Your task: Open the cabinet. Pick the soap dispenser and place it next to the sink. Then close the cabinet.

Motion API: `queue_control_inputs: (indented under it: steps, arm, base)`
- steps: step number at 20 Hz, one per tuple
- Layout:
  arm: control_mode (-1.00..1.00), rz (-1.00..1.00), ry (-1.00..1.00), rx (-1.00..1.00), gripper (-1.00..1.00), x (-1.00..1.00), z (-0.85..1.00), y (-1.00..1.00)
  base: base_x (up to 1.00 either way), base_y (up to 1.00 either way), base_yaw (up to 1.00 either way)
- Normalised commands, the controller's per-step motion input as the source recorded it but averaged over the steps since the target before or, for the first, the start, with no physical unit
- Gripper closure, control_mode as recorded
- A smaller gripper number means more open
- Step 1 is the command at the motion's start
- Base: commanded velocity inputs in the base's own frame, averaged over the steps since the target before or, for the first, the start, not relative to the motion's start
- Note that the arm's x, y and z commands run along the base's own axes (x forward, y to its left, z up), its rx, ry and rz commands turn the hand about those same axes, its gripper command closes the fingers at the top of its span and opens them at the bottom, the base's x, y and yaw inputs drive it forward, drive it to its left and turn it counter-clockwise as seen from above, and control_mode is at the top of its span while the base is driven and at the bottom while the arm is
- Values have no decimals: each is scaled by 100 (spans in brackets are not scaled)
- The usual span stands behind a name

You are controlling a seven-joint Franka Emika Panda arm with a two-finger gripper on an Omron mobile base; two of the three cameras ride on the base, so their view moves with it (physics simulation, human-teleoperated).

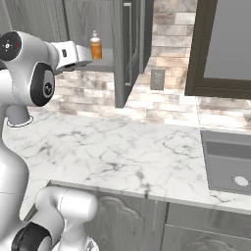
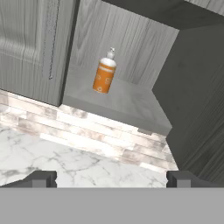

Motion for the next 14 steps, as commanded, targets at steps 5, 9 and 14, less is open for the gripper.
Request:
queue_control_inputs:
  steps: [5,9,14]
  arm:
    - [-100,0,0,13,-100,-12,29,0]
    - [-100,5,0,12,-100,0,6,0]
    - [-100,4,0,4,-100,3,-4,1]
  base:
    - [0,0,0]
    - [0,0,0]
    - [0,0,0]
